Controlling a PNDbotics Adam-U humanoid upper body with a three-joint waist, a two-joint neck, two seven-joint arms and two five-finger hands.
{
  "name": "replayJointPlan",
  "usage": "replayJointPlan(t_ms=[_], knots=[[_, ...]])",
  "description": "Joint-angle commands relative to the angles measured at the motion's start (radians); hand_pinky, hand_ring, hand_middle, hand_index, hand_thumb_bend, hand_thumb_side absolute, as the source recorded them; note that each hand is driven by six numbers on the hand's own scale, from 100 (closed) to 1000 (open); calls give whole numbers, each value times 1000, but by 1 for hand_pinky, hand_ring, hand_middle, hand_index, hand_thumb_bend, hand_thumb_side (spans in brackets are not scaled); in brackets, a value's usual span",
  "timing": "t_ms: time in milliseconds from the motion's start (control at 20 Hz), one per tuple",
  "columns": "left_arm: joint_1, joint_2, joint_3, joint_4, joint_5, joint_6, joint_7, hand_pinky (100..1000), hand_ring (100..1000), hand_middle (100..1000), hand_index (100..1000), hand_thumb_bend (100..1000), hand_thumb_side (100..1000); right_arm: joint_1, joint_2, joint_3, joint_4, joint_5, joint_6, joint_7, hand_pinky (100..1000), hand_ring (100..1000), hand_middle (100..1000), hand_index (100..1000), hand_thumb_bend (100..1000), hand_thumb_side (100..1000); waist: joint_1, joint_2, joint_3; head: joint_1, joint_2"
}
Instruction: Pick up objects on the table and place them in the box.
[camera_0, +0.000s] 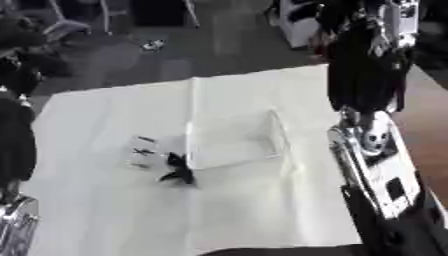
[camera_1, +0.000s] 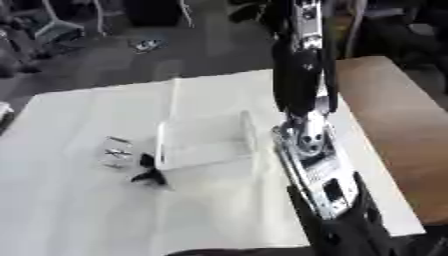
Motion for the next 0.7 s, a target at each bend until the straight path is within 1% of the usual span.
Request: replayJointPlan(t_ms=[50, 500, 600, 650, 700], knots=[[-7, 23, 4, -19, 5, -2, -2, 561, 572, 639, 795, 225, 1000, -22, -3, -4, -13, 3, -3, 0, 531, 591, 661, 833, 344, 1000, -1, -11, -2, 14, 0], [-5, 25, 4, -19, 5, -1, -4, 561, 572, 640, 795, 226, 1000, -22, -3, -4, -13, 3, -2, 2, 530, 591, 661, 833, 346, 1000, -1, -10, -3, 19, 8], [-5, 27, 4, -19, 0, 3, -13, 572, 579, 654, 808, 229, 1000, -22, -2, -5, -13, 3, -2, 2, 530, 591, 661, 833, 348, 1000, -2, -10, -9, 14, 10], [-5, 29, 5, -19, -8, 9, -25, 581, 586, 664, 816, 253, 1000, -22, -2, -6, -13, 3, -1, 3, 530, 590, 662, 834, 348, 1000, -3, -10, -13, 9, 13], [-5, 30, 6, -19, -19, 9, -42, 593, 592, 672, 825, 296, 1000, -23, -1, -7, -13, 3, -1, 3, 530, 591, 662, 834, 346, 1000, -3, -11, -19, 5, 16]])
